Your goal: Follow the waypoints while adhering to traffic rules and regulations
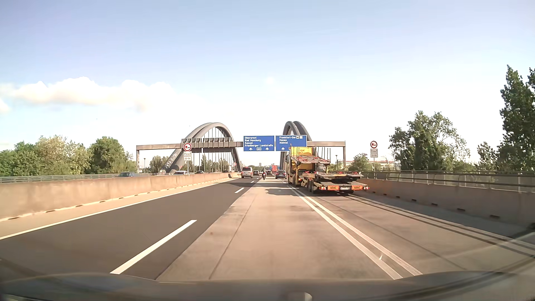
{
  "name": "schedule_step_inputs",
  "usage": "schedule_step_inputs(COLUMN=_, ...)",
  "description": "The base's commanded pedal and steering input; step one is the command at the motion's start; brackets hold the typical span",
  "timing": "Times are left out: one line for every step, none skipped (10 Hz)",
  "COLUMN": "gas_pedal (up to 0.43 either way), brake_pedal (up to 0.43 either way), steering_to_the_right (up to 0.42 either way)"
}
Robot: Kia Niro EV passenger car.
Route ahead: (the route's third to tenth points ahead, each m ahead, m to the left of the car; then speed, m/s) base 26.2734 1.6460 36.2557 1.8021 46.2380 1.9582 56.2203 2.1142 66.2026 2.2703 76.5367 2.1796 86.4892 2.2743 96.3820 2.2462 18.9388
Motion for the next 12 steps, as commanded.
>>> schedule_step_inputs(gas_pedal=0.000, brake_pedal=0.000, steering_to_the_right=0.000)
schedule_step_inputs(gas_pedal=0.000, brake_pedal=0.000, steering_to_the_right=0.000)
schedule_step_inputs(gas_pedal=0.000, brake_pedal=0.000, steering_to_the_right=0.000)
schedule_step_inputs(gas_pedal=0.000, brake_pedal=0.000, steering_to_the_right=0.000)
schedule_step_inputs(gas_pedal=0.000, brake_pedal=0.012, steering_to_the_right=0.000)
schedule_step_inputs(gas_pedal=0.000, brake_pedal=0.049, steering_to_the_right=0.000)
schedule_step_inputs(gas_pedal=0.000, brake_pedal=0.073, steering_to_the_right=0.000)
schedule_step_inputs(gas_pedal=0.000, brake_pedal=0.073, steering_to_the_right=0.000)
schedule_step_inputs(gas_pedal=0.000, brake_pedal=0.079, steering_to_the_right=0.000)
schedule_step_inputs(gas_pedal=0.000, brake_pedal=0.085, steering_to_the_right=0.000)
schedule_step_inputs(gas_pedal=0.000, brake_pedal=0.098, steering_to_the_right=0.001)
schedule_step_inputs(gas_pedal=0.000, brake_pedal=0.098, steering_to_the_right=0.001)
